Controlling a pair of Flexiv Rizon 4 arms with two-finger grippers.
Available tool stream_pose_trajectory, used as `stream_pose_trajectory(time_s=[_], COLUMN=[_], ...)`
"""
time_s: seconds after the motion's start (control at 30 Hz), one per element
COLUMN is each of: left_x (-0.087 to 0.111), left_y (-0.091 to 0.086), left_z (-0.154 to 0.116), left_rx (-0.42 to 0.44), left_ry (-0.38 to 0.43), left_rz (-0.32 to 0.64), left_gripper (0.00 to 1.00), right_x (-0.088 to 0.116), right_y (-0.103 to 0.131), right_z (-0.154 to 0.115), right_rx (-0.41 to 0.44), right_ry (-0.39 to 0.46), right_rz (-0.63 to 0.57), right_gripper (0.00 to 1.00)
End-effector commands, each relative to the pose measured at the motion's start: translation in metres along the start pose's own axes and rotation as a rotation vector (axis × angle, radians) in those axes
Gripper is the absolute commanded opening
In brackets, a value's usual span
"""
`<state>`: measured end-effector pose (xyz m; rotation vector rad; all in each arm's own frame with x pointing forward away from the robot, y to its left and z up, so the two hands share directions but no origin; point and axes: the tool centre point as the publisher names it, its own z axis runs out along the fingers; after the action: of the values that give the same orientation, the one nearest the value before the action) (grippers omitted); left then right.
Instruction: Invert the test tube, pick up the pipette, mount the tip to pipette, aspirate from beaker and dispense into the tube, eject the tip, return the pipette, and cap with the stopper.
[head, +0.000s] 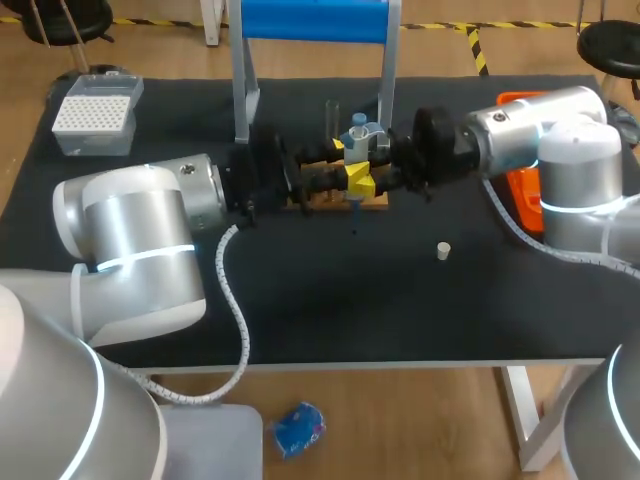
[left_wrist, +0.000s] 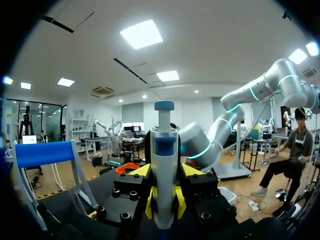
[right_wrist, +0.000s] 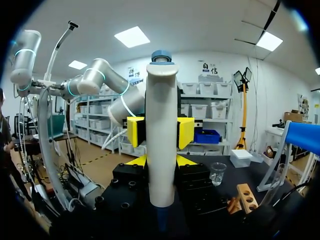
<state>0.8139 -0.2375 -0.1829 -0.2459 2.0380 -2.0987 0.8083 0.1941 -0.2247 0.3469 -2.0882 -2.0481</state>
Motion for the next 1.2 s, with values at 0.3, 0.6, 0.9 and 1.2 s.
stream_pose_trajectory(time_s=[0.3,0.6,0.9,1.2], left_x=[0.003,-0.006,-0.033,-0.069], left_y=[-0.001,-0.011,-0.021,-0.031], left_z=[0.004,-0.005,-0.023,-0.031], left_rx=[-0.004,-0.007,-0.067,-0.1], left_ry=[0.001,-0.03,-0.152,-0.301], left_rz=[0.004,0.013,0.0,-0.042], left_gripper=[0.0,0.0,0.0,0.0], right_x=[0.001,0.015,0.033,0.038], right_y=[-0.001,-0.001,0.003,0.011], right_z=[-0.002,-0.021,-0.063,-0.102], right_rx=[-0.011,0.024,0.088,0.114], right_ry=[-0.008,-0.036,-0.144,-0.253], right_rz=[0.01,0.033,0.021,0.034], right_gripper=[1.0,1.0,1.0,1.0])
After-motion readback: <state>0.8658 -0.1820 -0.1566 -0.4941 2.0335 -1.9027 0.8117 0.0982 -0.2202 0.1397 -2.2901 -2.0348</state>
